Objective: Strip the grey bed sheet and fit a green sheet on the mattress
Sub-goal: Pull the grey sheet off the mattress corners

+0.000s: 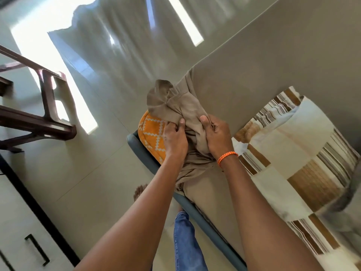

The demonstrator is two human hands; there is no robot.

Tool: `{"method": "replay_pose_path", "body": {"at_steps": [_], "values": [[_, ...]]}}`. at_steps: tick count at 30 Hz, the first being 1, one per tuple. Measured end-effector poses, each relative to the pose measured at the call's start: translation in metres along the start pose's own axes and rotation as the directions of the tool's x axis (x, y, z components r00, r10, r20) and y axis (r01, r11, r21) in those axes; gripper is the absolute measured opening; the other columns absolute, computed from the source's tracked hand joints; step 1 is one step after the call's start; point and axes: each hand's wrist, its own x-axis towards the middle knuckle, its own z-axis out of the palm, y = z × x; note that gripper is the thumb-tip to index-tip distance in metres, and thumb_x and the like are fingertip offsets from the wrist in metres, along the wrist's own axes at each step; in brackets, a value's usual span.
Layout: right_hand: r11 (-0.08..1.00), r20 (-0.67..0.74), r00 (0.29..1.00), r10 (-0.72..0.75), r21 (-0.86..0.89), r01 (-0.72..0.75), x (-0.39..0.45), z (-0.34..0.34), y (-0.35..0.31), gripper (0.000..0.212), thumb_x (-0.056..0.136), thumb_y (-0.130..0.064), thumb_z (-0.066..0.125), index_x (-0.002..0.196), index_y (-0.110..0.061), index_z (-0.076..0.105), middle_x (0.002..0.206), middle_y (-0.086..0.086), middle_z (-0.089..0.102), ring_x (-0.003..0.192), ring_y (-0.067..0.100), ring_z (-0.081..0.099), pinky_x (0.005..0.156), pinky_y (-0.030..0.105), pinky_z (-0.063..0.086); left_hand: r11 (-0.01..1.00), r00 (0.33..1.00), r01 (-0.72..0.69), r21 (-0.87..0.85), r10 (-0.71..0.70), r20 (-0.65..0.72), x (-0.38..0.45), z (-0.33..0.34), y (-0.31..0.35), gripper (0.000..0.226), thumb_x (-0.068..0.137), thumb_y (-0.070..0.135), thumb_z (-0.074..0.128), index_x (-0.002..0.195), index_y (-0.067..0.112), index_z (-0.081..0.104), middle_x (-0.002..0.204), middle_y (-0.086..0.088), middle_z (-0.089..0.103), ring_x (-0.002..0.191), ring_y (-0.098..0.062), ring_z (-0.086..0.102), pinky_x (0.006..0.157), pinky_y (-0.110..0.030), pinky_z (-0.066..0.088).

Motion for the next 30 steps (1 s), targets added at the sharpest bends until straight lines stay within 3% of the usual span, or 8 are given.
{"method": "replay_pose_path", "body": {"at_steps": [3, 8, 13, 18, 20, 22, 25, 30], "values": [[0.99, -0.043, 0.998, 0.043, 0.136, -0.037, -0.008, -0.023, 0.008, 0.04, 0.101, -0.031, 0.064, 0.086, 0.005, 0.07, 0.082, 0.028, 0.067, 0.072, 0.014, 0.054, 0.064, 0.04, 0.05, 0.998, 0.995, -0.059, -0.038, 0.062, 0.076, -0.023, 0.02, -0.003, 0.033, 0.1, 0.03, 0.06, 0.129, 0.016, 0.067, 0.13, 0.0, 0.066, 0.12, -0.018, 0.062, 0.108, -0.046, 0.05], [0.907, -0.29, 0.918, 0.27, 0.395, -0.142, -0.032, -0.064, 0.02, 0.022, 0.096, -0.018, 0.073, 0.076, -0.022, 0.079, 0.068, -0.012, 0.07, 0.071, 0.004, 0.061, 0.071, 0.025, 0.051, 0.99, 0.929, -0.13, -0.053, 0.14, 0.343, -0.059, 0.066, 0.003, 0.029, 0.093, 0.018, 0.058, 0.115, 0.015, 0.076, 0.114, 0.001, 0.076, 0.111, -0.018, 0.07, 0.097, -0.051, 0.057], [0.899, -0.536, 0.785, 0.311, 0.434, -0.06, -0.061, -0.082, 0.044, 0.047, 0.099, -0.02, 0.069, 0.063, 0.008, 0.061, 0.056, 0.002, 0.045, 0.059, 0.01, 0.038, 0.055, 0.029, 0.035, 0.991, 0.807, -0.046, -0.127, 0.112, 0.58, -0.088, 0.087, -0.005, 0.02, 0.103, 0.005, 0.057, 0.106, 0.008, 0.076, 0.1, 0.0, 0.078, 0.099, -0.017, 0.073, 0.091, -0.039, 0.059], [0.972, -0.562, 0.795, 0.228, 0.083, -0.22, -0.063, -0.055, 0.056, 0.042, 0.104, -0.032, 0.058, 0.062, -0.031, 0.055, 0.057, -0.012, 0.046, 0.06, 0.005, 0.042, 0.057, 0.033, 0.039, 0.988, 0.91, 0.089, -0.123, -0.031, 0.413, -0.069, 0.064, -0.027, 0.029, 0.1, 0.021, 0.066, 0.085, -0.004, 0.067, 0.079, -0.006, 0.068, 0.073, -0.019, 0.061, 0.069, -0.036, 0.048], [0.941, -0.551, 0.81, 0.2, -0.122, -0.315, -0.071, -0.045, 0.059, 0.016, 0.1, -0.024, 0.059, 0.096, -0.033, 0.071, 0.092, -0.007, 0.069, 0.091, 0.016, 0.062, 0.078, 0.037, 0.049, 0.999, 0.965, 0.047, 0.008, -0.047, 0.259, -0.062, 0.049, -0.031, 0.019, 0.1, 0.022, 0.066, 0.094, 0.003, 0.067, 0.083, 0.002, 0.068, 0.073, -0.015, 0.06, 0.069, -0.036, 0.048], [0.86, -0.629, 0.755, 0.184, -0.27, -0.434, -0.08, -0.038, 0.058, 0.031, 0.094, -0.015, 0.063, 0.123, -0.023, 0.068, 0.12, 0.0, 0.068, 0.118, 0.024, 0.056, 0.089, 0.044, 0.047, 0.998, 0.989, 0.059, 0.031, -0.063, 0.136, -0.061, 0.034, -0.028, 0.014, 0.1, 0.016, 0.067, 0.114, 0.017, 0.068, 0.101, 0.008, 0.071, 0.089, -0.007, 0.067, 0.08, -0.029, 0.054], [0.859, -0.693, 0.712, 0.117, -0.288, -0.422, -0.09, -0.031, 0.036, 0.022, 0.091, -0.008, 0.062, 0.108, -0.02, 0.07, 0.114, 0.002, 0.065, 0.111, 0.025, 0.053, 0.082, 0.043, 0.042, 0.995, 0.988, 0.092, 0.039, -0.096, 0.118, -0.06, 0.016, -0.014, 0.019, 0.098, 0.017, 0.067, 0.115, 0.027, 0.068, 0.109, 0.009, 0.068, 0.104, -0.013, 0.067, 0.087, -0.033, 0.057], [0.932, -0.553, 0.825, 0.113, -0.228, -0.281, -0.09, -0.013, -0.009, 0.018, 0.091, -0.007, 0.062, 0.095, -0.021, 0.071, 0.099, -0.002, 0.063, 0.101, 0.018, 0.053, 0.083, 0.039, 0.047, 0.996, 0.974, 0.066, 0.065, -0.078, 0.211, -0.063, -0.005, 0.033, 0.019, 0.096, 0.012, 0.063, 0.101, 0.027, 0.075, 0.109, -0.004, 0.073, 0.099, -0.028, 0.07, 0.086, -0.048, 0.059]]}}
